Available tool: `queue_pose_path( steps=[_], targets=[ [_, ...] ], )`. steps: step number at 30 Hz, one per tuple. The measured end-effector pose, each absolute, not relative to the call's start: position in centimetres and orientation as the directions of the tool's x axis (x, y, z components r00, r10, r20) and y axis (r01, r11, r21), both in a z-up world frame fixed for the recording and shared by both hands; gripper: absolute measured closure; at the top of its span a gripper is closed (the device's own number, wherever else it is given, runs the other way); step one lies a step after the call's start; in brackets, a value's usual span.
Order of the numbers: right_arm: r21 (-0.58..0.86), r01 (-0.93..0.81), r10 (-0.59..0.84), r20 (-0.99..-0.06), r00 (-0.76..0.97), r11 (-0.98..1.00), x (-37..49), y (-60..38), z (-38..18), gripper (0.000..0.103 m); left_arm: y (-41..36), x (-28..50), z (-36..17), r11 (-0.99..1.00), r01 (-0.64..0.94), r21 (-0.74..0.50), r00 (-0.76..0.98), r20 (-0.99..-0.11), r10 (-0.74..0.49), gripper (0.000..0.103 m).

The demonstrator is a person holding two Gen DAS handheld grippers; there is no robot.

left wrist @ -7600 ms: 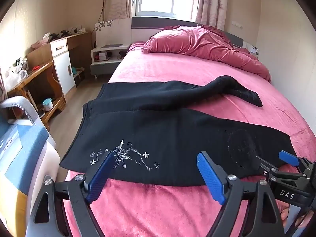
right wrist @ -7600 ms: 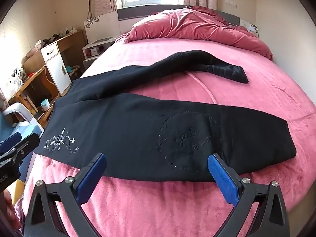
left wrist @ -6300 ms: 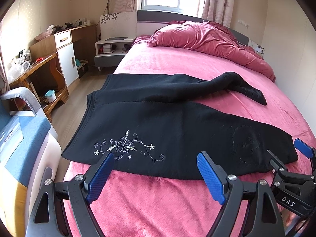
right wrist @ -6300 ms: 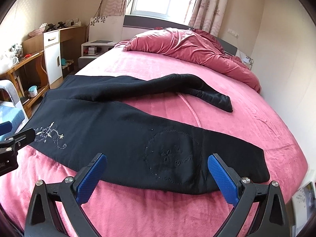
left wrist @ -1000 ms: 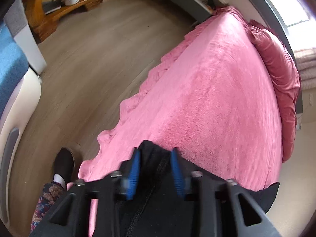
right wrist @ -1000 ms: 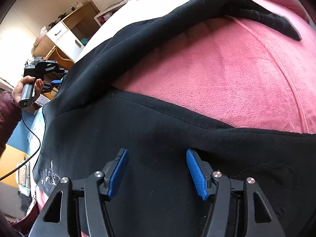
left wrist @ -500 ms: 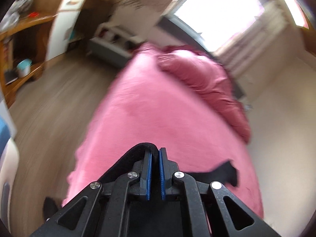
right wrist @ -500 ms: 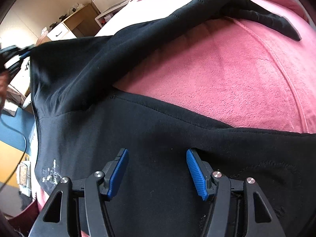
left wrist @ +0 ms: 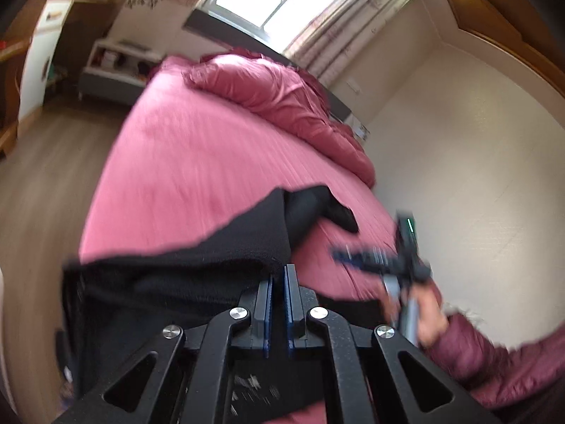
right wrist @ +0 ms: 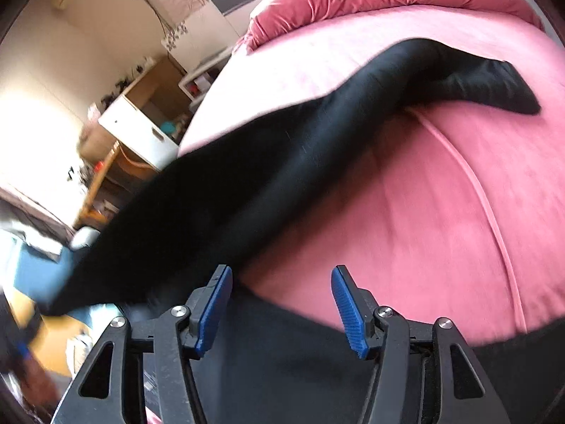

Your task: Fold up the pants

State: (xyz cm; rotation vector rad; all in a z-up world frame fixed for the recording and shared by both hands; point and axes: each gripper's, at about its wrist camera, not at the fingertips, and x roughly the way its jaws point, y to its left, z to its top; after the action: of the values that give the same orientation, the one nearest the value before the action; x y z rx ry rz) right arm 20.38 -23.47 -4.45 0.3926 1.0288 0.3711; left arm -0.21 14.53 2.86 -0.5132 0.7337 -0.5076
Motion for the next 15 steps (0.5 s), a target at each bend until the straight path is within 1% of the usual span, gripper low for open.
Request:
queue_pose_path(
  steps=[3, 6, 9, 11, 14, 15],
  targets=[
    [0.542, -0.102, 0.522, -0.717, 0.461, 0.834, 23.3, -22.9, -3.8, 0.048, 13.9, -1.7, 1.3, 0.752, 0.242, -0.613, 0.604, -0.511, -0.612, 0.098],
    [0.595, -0.072, 0.557, -0.694, 0.457, 0.801, 26.4, -22.4, -3.6, 0.048, 14.3, -2.4, 0.4, 0.748, 0.224, -0.624, 0.589, -0.525, -0.614, 0.098],
    [0.616, -0.003, 0.549, -0.700, 0.457, 0.788, 29.6, -22.2, -4.3, 0.049, 14.4, -2.3, -0.1, 0.742, 0.207, -0.637, 0.586, -0.527, -0.616, 0.098],
    [0.619, 0.043, 0.535, -0.710, 0.458, 0.784, 31.2, -22.2, -4.9, 0.052, 14.6, -2.4, 0.0, 0.744, 0.211, -0.634, 0.585, -0.528, -0.616, 0.098],
    [0.608, 0.082, 0.512, -0.727, 0.458, 0.789, 33.2, -22.4, -5.4, 0.062, 15.3, -2.2, 0.3, 0.750, 0.226, -0.621, 0.580, -0.533, -0.616, 0.098],
    [0.598, 0.091, 0.501, -0.736, 0.454, 0.796, 33.9, -22.5, -5.6, 0.070, 15.5, -2.2, 0.5, 0.750, 0.232, -0.619, 0.579, -0.532, -0.618, 0.098]
  ],
)
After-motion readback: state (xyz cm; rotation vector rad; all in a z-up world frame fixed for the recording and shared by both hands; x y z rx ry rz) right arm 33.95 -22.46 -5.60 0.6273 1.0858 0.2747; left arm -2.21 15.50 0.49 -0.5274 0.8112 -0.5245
